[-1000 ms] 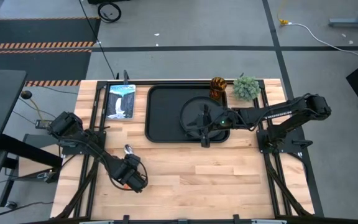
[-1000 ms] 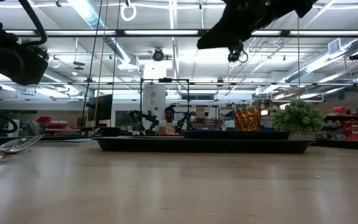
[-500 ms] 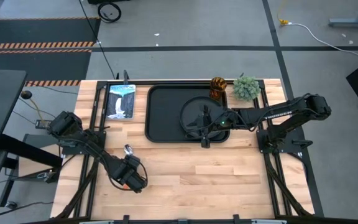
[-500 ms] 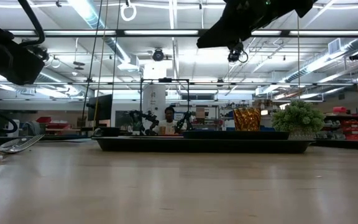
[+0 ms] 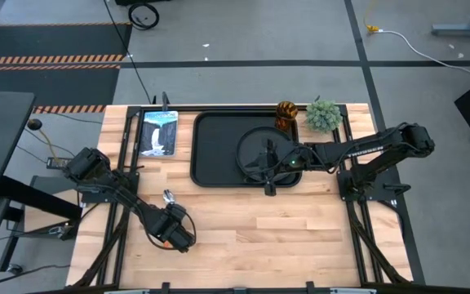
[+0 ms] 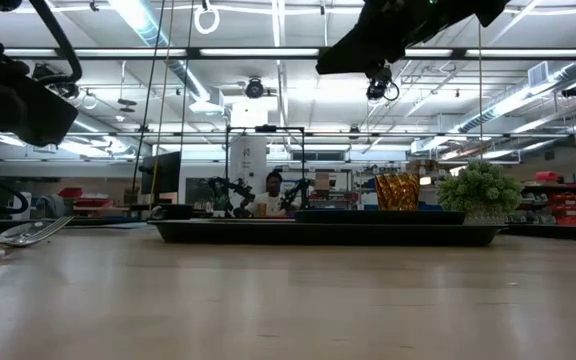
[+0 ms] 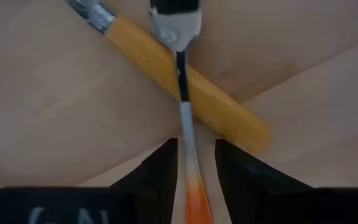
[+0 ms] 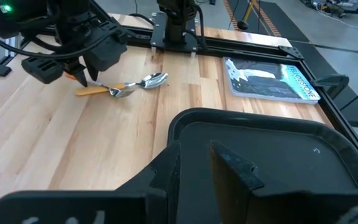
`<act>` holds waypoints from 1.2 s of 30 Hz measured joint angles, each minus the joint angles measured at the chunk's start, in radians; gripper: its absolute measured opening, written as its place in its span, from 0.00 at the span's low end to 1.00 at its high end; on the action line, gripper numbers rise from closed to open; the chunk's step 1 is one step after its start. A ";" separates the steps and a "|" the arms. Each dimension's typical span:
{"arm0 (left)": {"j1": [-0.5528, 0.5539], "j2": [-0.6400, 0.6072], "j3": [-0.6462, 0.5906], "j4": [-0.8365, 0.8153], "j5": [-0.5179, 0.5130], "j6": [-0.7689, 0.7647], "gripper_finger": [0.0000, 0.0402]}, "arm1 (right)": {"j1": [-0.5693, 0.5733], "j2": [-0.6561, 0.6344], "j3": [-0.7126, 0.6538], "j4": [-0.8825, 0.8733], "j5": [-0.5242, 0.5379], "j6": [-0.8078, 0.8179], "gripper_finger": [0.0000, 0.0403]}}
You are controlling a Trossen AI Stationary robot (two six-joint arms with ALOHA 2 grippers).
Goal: Pick and place plate/cup/fork/spoon on tray
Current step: Put the orange fork on the black tray to the left of the black plate
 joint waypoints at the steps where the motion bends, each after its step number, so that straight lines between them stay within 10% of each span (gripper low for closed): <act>1: 0.000 0.000 -0.001 0.007 0.001 0.006 0.29 | 0.000 0.000 0.000 0.000 0.000 0.000 0.22; 18: 0.000 -0.005 -0.056 0.102 0.020 -0.013 0.28 | 0.000 0.000 0.000 -0.002 0.000 0.000 0.22; 36: 0.000 -0.031 -0.060 0.086 0.008 -0.036 0.05 | 0.000 0.000 0.000 -0.002 0.001 -0.003 0.22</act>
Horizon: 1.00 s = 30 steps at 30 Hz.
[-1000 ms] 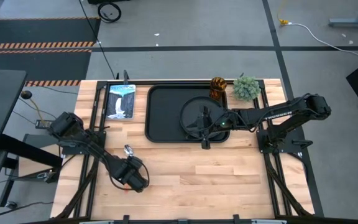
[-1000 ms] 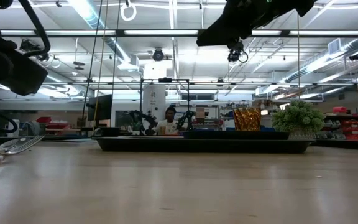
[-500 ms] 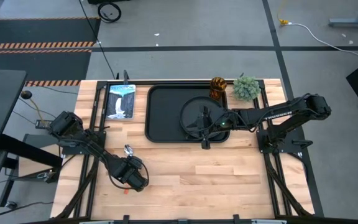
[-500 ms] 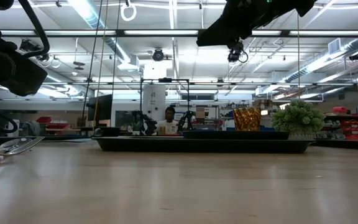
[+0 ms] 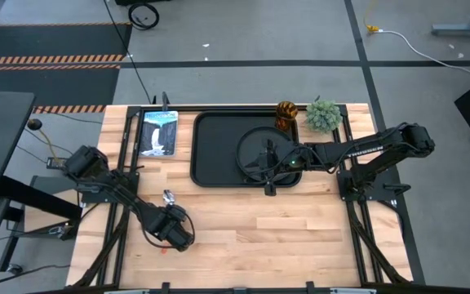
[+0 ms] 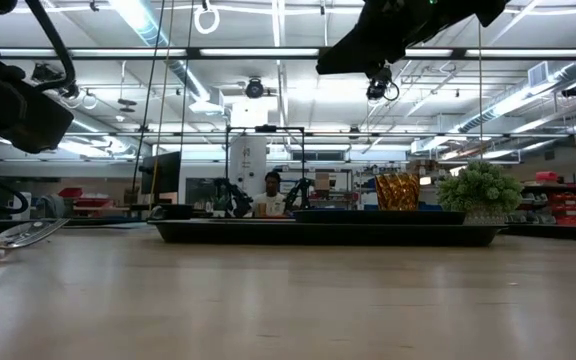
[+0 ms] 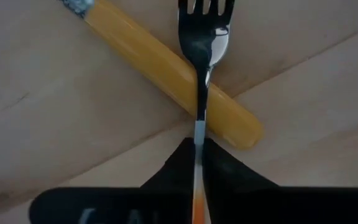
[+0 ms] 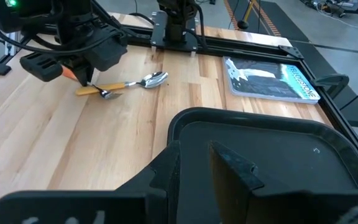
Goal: Pick and place plate/cup/fork/spoon on tray
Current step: Put the orange fork on the black tray to the left of the black plate
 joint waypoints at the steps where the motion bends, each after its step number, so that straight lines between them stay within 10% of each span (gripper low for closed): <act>1: -0.001 -0.006 -0.001 -0.009 -0.008 -0.004 0.06 | 0.000 0.000 0.000 0.000 0.000 0.000 0.22; 19: 0.081 -0.174 0.000 -0.115 -0.094 0.033 0.06 | 0.000 0.000 0.001 0.003 0.001 -0.005 0.22; 30: 0.348 -0.186 0.000 -0.080 -0.192 0.317 0.07 | 0.000 0.000 0.001 0.013 0.001 -0.006 0.22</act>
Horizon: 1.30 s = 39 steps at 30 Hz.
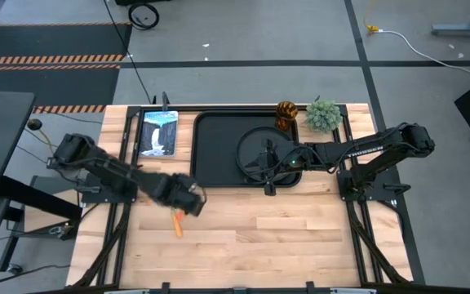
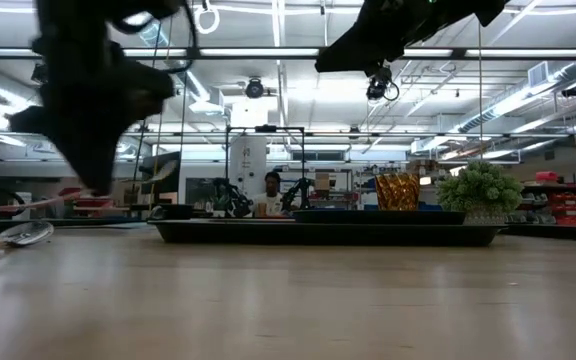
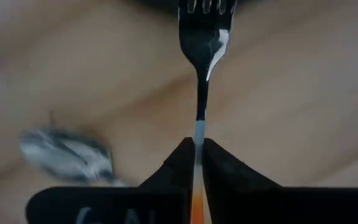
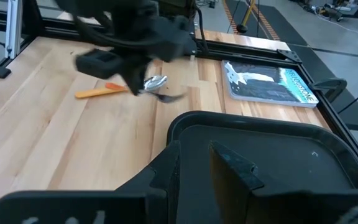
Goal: Pick and place plate/cup/fork/spoon on tray
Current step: Put the orange fork on the black tray to the left of the black plate
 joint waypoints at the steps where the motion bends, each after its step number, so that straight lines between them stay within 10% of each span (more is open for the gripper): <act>1: 0.032 0.000 0.000 0.007 -0.007 0.038 0.07 | 0.000 0.000 0.000 0.000 0.000 -0.002 0.22; 19: 0.485 0.024 0.006 0.387 -0.048 0.471 0.07 | 0.000 0.000 0.000 0.001 -0.021 -0.008 0.22; 39: 0.584 0.207 0.005 0.580 0.011 0.291 0.09 | 0.000 0.000 0.000 0.016 -0.053 0.020 0.22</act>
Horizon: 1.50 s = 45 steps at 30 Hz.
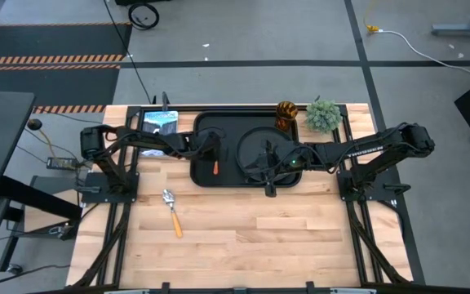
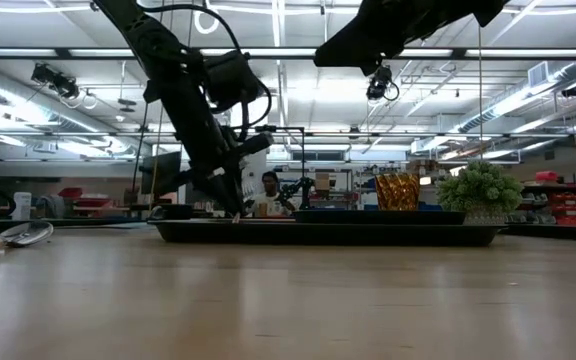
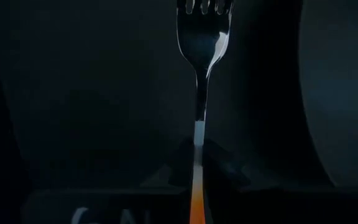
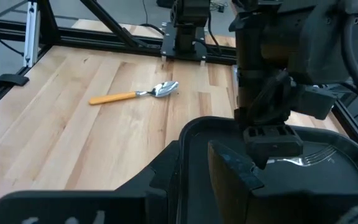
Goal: Pick and place plate/cup/fork/spoon on tray
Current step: Put the orange fork on the black tray to the left of the black plate, then put the yellow spoon on the black tray to the left of the orange fork
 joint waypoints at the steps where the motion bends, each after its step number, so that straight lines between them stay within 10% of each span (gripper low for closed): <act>1: 0.001 0.000 0.000 -0.002 -0.001 0.000 0.09 | 0.000 0.000 0.000 0.000 0.000 0.000 0.22; 28: 0.002 0.000 0.000 -0.021 -0.007 0.023 0.27 | 0.000 0.000 0.000 0.000 0.000 -0.002 0.22; 45: -0.174 -0.149 0.000 -0.034 0.438 0.286 0.31 | 0.000 0.000 -0.001 -0.051 0.001 -0.020 0.22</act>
